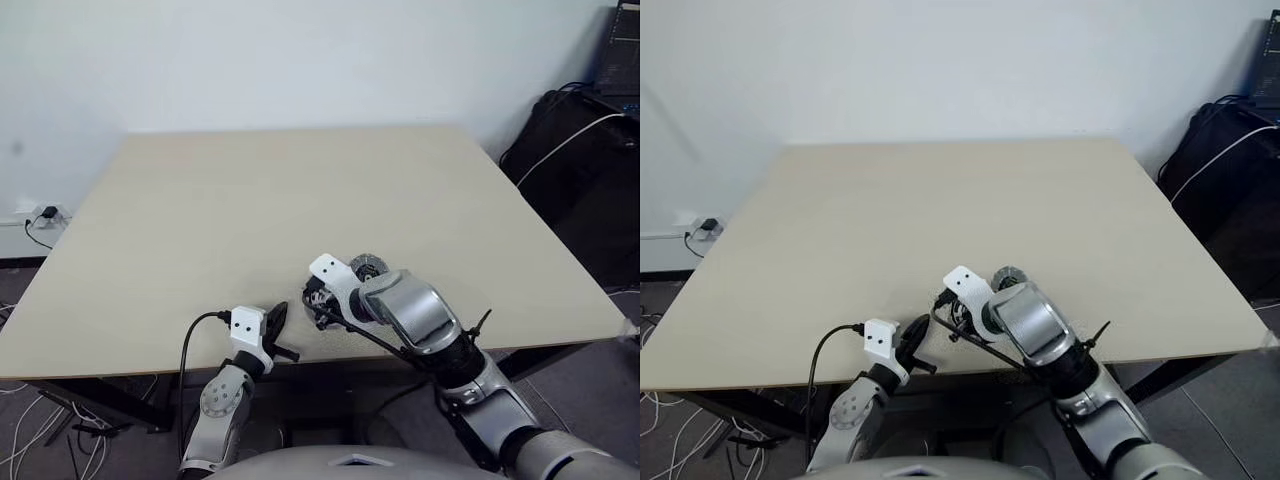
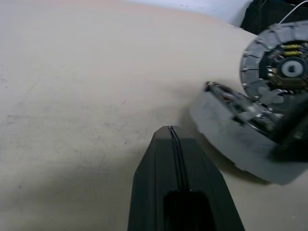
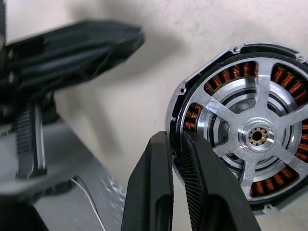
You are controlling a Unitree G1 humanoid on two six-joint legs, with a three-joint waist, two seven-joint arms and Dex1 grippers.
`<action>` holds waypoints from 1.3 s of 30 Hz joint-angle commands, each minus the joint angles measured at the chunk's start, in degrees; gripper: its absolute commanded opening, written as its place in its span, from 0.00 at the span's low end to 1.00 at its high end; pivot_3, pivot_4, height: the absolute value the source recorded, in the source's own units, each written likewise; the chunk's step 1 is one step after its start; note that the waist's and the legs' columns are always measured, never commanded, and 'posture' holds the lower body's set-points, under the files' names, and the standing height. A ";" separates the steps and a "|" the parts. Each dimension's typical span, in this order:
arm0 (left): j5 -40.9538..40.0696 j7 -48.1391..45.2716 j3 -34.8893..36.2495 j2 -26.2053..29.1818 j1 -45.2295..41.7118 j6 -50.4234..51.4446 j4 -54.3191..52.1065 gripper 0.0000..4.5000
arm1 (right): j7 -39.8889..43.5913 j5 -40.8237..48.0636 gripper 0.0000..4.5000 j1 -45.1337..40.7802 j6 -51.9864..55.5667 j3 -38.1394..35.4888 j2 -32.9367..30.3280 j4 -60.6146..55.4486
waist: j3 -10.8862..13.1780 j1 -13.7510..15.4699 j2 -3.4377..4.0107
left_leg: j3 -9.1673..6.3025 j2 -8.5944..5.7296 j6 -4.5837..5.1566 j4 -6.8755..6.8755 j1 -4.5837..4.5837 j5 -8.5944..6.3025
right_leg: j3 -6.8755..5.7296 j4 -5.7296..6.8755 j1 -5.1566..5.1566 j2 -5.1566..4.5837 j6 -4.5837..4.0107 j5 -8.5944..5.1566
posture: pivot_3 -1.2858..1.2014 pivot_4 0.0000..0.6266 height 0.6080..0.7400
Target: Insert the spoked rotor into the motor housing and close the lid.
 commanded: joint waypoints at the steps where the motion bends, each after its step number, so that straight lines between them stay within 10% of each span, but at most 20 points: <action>1: -0.19 -0.21 -0.37 -0.32 -0.40 -0.70 -1.58 0.00 | -5.97 0.00 0.01 -2.55 -2.14 -5.04 3.09 3.14 | 0.00 -0.15 0.00 | 0.00 0.00 -0.01 0.00 0.03 0.01 | 0.00 0.01 0.00 0.00 0.01 0.00 | 0.52 0.00 1.00; 9: -0.24 -0.07 -0.11 -0.30 -0.74 -0.52 -1.53 0.00 | -14.79 1.07 0.01 -3.28 -6.90 -10.67 8.44 12.04 | -0.04 -0.44 0.08 | 0.01 -0.03 -0.04 0.01 0.19 0.04 | -0.01 0.02 0.09 -0.01 0.07 0.04 | 0.52 0.00 1.00; 16: -0.26 -0.15 -0.02 -0.36 -1.24 -0.51 -0.98 0.00 | -18.01 3.26 0.50 -3.71 -7.09 -10.66 10.40 12.06 | -0.07 -0.57 0.15 | 0.01 -0.05 0.00 -0.01 0.18 0.07 | 0.00 0.02 0.07 -0.02 0.07 0.04 | 0.52 0.00 1.00; 30: -0.43 -0.97 -0.30 0.09 -0.79 -0.42 -1.50 0.00 | -15.61 12.16 0.50 -4.97 -17.82 -15.85 13.43 1.36 | -0.06 -1.28 0.22 | -0.02 -0.01 0.00 -0.14 0.13 0.06 | -0.01 -0.02 0.01 0.02 0.04 0.01 | 0.52 0.00 1.00; 39: -0.41 -1.76 -0.31 0.91 -0.64 0.37 -2.41 0.00 | -27.68 3.37 0.01 -2.73 -43.26 -21.61 6.82 4.17 | -0.04 -1.33 0.24 | 0.00 -0.04 0.00 -0.15 0.14 0.06 | 0.00 -0.03 0.03 0.01 0.05 0.01 | 0.52 0.00 1.00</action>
